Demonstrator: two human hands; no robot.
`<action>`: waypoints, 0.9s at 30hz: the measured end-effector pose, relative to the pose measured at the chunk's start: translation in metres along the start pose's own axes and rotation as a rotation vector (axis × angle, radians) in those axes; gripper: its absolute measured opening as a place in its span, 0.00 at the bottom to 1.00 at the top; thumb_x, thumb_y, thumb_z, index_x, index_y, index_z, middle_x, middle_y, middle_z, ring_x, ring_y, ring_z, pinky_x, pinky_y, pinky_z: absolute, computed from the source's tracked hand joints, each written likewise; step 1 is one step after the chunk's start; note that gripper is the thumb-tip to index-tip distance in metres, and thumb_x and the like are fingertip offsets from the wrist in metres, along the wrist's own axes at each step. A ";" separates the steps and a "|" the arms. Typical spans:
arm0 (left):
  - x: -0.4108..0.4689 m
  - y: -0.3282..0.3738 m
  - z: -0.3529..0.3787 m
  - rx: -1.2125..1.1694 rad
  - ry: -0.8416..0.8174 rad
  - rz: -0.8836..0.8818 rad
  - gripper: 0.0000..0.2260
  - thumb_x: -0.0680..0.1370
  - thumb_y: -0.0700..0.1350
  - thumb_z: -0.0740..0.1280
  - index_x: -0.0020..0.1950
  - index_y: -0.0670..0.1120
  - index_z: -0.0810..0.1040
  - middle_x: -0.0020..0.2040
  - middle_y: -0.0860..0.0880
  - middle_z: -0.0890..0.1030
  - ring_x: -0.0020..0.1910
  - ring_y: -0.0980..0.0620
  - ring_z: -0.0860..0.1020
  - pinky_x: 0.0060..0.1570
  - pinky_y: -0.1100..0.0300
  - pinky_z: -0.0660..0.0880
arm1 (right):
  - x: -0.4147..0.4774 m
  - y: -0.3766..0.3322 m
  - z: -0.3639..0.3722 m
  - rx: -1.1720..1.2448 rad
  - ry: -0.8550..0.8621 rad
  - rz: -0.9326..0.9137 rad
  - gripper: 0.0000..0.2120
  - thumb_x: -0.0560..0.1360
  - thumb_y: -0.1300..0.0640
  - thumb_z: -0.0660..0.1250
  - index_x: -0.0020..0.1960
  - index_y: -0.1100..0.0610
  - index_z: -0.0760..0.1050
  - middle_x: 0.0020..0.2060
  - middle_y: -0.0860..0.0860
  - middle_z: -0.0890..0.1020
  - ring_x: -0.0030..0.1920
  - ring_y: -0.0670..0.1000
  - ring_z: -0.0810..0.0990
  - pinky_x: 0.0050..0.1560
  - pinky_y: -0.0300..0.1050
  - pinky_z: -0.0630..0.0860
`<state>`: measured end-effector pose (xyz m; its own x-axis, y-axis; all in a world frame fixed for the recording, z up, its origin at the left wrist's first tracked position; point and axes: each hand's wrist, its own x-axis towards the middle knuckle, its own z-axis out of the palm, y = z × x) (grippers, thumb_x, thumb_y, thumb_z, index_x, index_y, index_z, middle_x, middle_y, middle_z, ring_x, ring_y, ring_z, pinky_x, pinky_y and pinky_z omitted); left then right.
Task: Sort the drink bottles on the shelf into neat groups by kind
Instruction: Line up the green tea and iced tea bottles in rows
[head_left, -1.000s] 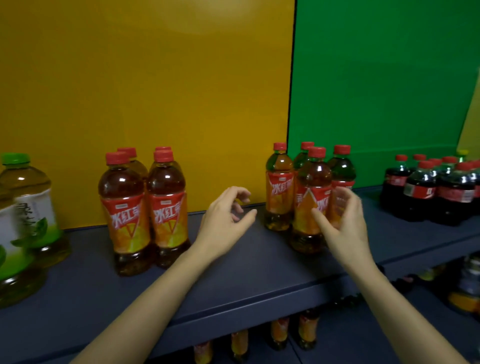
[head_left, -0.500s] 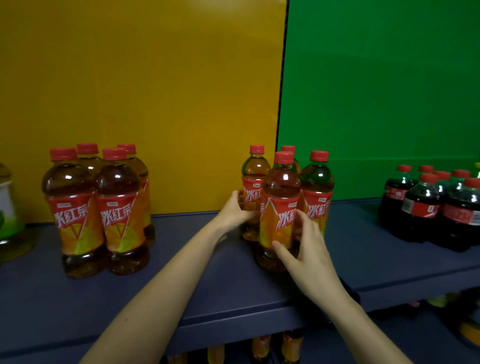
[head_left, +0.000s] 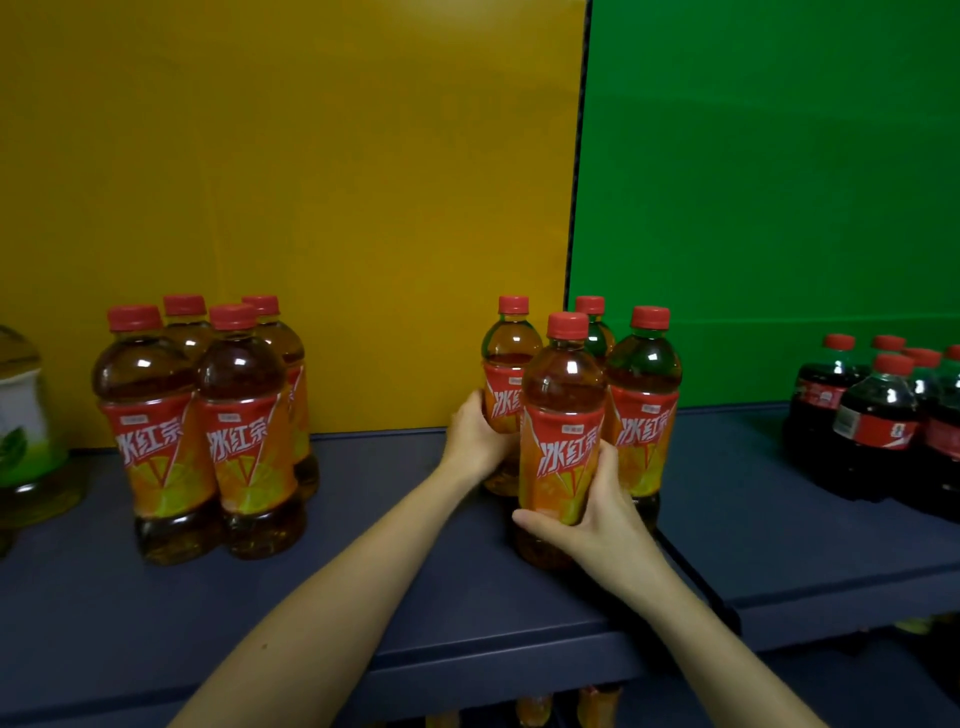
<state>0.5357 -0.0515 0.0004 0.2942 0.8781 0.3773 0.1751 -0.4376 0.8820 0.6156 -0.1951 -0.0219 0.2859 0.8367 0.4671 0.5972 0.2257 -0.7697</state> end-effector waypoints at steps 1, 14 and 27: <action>-0.002 -0.001 -0.004 0.010 0.030 0.009 0.20 0.70 0.43 0.74 0.59 0.42 0.73 0.55 0.46 0.79 0.52 0.50 0.78 0.48 0.58 0.75 | 0.000 0.001 0.002 -0.010 0.013 -0.023 0.39 0.65 0.52 0.76 0.64 0.47 0.53 0.51 0.34 0.68 0.50 0.36 0.71 0.45 0.24 0.68; -0.020 -0.028 -0.096 0.179 0.260 -0.013 0.31 0.62 0.46 0.79 0.60 0.42 0.71 0.56 0.44 0.79 0.56 0.46 0.77 0.57 0.49 0.74 | 0.057 -0.032 0.044 0.172 -0.103 -0.061 0.40 0.68 0.54 0.74 0.69 0.53 0.52 0.58 0.46 0.69 0.59 0.44 0.69 0.56 0.40 0.67; -0.018 -0.039 -0.122 0.033 0.286 -0.092 0.30 0.63 0.41 0.79 0.61 0.44 0.70 0.56 0.45 0.78 0.56 0.47 0.76 0.58 0.50 0.74 | 0.103 -0.008 0.092 0.243 -0.308 -0.001 0.38 0.67 0.56 0.75 0.67 0.49 0.53 0.57 0.45 0.70 0.60 0.45 0.70 0.56 0.40 0.68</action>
<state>0.4095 -0.0264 -0.0060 0.0002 0.9313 0.3642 0.2207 -0.3553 0.9083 0.5711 -0.0648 -0.0081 0.0253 0.9387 0.3439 0.3915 0.3072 -0.8674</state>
